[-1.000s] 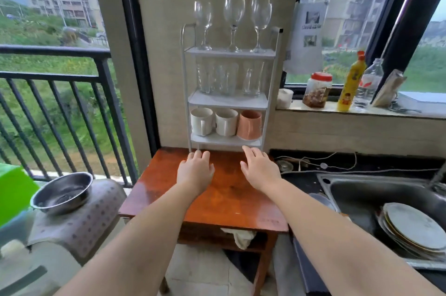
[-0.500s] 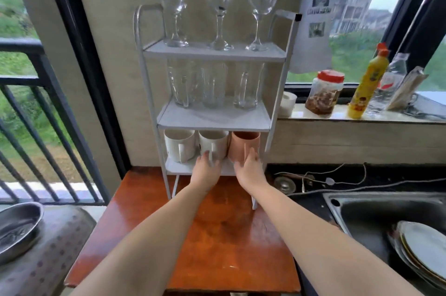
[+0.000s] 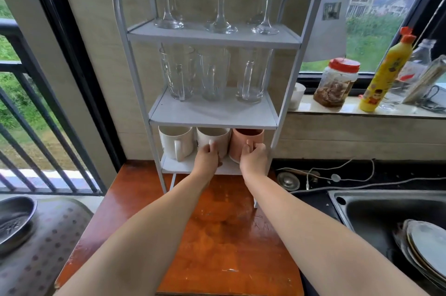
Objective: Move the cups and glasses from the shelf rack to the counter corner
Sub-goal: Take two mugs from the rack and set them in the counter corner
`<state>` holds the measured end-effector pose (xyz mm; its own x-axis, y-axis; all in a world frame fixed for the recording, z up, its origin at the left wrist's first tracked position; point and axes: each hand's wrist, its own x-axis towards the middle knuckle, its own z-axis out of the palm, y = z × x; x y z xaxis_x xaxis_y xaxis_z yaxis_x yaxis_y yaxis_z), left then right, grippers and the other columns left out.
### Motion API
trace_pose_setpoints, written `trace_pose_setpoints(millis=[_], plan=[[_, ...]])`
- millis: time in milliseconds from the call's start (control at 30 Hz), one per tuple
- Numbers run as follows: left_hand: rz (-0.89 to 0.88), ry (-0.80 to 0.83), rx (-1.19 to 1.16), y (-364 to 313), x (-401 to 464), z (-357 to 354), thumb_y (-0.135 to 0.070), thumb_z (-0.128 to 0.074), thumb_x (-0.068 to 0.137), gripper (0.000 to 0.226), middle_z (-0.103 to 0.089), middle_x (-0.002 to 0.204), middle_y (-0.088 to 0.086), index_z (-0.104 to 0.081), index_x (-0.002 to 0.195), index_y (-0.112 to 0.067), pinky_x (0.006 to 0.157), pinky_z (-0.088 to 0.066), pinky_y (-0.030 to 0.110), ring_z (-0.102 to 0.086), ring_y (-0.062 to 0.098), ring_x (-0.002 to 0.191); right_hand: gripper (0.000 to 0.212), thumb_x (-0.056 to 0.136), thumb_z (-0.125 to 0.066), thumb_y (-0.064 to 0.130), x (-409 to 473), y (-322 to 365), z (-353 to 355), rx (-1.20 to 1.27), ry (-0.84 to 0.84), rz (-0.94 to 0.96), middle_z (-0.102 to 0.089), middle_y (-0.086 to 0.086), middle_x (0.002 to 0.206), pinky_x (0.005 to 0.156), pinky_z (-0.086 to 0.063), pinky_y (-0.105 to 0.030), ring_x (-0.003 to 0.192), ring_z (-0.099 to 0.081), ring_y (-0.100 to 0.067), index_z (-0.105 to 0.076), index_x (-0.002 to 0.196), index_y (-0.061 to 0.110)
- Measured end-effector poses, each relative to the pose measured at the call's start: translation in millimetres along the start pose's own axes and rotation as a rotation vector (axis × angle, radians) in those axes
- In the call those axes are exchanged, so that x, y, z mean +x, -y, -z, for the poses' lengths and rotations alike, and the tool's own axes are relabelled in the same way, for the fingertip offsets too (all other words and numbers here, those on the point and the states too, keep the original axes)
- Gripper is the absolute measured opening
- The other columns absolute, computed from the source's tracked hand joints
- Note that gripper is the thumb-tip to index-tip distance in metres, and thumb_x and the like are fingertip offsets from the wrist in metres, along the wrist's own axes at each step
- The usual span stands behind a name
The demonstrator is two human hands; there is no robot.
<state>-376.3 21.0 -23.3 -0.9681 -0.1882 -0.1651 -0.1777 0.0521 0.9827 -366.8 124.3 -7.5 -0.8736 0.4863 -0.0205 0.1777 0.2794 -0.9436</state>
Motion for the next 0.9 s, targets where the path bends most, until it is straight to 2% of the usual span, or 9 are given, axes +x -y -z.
trace_pose_setpoints(millis=[100,267,400,467,567,700,767,833,900], plan=[[-0.033,0.021,0.002,-5.2,-13.8,9.7,-0.032,-0.029,0.104,0.032,-0.051,0.083,0.006,-0.051,0.109,-0.009,0.09,-0.054,0.043,-0.053,0.015,0.072,0.03,0.102,-0.04,0.019,-13.0,2.6,5.1,-0.018,0.014,0.025,-0.061,-0.018,0.121,0.093,-0.047,-0.034,0.115,-0.058,-0.032,-0.05,0.122,0.0],[-0.093,0.032,0.139,-2.4,-45.9,28.9,-0.031,-0.028,0.104,0.045,-0.049,0.074,0.002,-0.058,0.106,0.002,0.066,-0.041,0.027,-0.048,0.018,0.073,0.032,0.103,-0.038,0.022,-41.0,1.3,12.4,0.039,0.043,-0.021,-0.057,-0.016,0.126,0.1,-0.043,-0.039,0.119,-0.055,-0.032,-0.048,0.126,0.003],[-0.11,0.057,0.152,1.0,-80.2,43.5,-0.031,-0.03,0.103,0.047,-0.044,0.063,-0.003,-0.058,0.105,0.006,0.053,-0.031,0.022,-0.041,0.012,0.059,0.031,0.104,-0.035,0.024,-72.4,-3.5,20.4,0.047,0.016,-0.016,-0.059,-0.018,0.121,0.083,-0.038,-0.029,0.113,-0.057,-0.032,-0.049,0.119,0.001],[-0.129,0.044,0.16,6.9,-95.9,50.0,-0.033,-0.032,0.102,0.048,-0.043,0.061,-0.001,-0.058,0.095,0.007,0.055,-0.032,0.026,-0.042,0.016,0.061,0.03,0.103,-0.037,0.022,-90.1,-8.0,28.5,0.034,-0.012,0.001,-0.06,-0.019,0.12,0.081,-0.035,-0.026,0.113,-0.056,-0.033,-0.05,0.118,0.0],[-0.144,0.052,0.169,13.8,-121.9,56.1,-0.034,-0.035,0.101,0.052,-0.056,0.075,0.024,-0.057,0.106,0.013,0.067,-0.042,0.039,-0.051,0.028,0.068,0.029,0.102,-0.038,0.023,-113.2,-19.9,48.0,0.022,-0.045,0.018,-0.061,-0.019,0.118,0.08,-0.037,-0.027,0.11,-0.057,-0.034,-0.051,0.116,0.0],[-0.179,0.129,0.212,13.1,-152.5,48.6,-0.033,-0.037,0.101,0.048,-0.051,0.066,0.001,-0.063,0.103,0.007,0.062,-0.042,0.029,-0.05,0.018,0.067,0.031,0.102,-0.036,0.025,-134.8,-35.6,87.9,0.053,-0.119,0.0,-0.062,-0.02,0.115,0.08,-0.042,-0.03,0.108,-0.06,-0.034,-0.051,0.114,0.0],[-0.195,0.184,0.228,11.1,-167.2,32.9,-0.037,-0.037,0.099,0.047,-0.055,0.072,0.002,-0.065,0.099,0.001,0.069,-0.05,0.036,-0.055,0.021,0.074,0.032,0.102,-0.036,0.024,-142.4,-43.1,116.1,0.071,-0.191,-0.033,-0.062,-0.02,0.117,0.078,-0.037,-0.026,0.11,-0.059,-0.033,-0.051,0.115,-0.001],[-0.204,0.237,0.235,10.3,-181.3,12.5,-0.04,-0.038,0.095,0.043,-0.055,0.072,0.005,-0.062,0.076,-0.009,0.077,-0.053,0.047,-0.054,0.026,0.077,0.032,0.102,-0.038,0.023,-149.2,-50.9,146.8,0.084,-0.268,-0.06,-0.062,-0.019,0.12,0.078,-0.036,-0.026,0.112,-0.058,-0.032,-0.051,0.117,-0.002],[-0.214,0.296,0.257,7.8,-201.7,-16.3,-0.035,-0.038,0.096,0.042,-0.048,0.063,0.002,-0.051,0.061,-0.016,0.071,-0.05,0.043,-0.048,0.025,0.071,0.032,0.102,-0.039,0.022,-157.6,-63.8,185.2,0.096,-0.361,-0.083,-0.062,-0.017,0.123,0.082,-0.038,-0.028,0.116,-0.057,-0.032,-0.052,0.117,-0.003]])
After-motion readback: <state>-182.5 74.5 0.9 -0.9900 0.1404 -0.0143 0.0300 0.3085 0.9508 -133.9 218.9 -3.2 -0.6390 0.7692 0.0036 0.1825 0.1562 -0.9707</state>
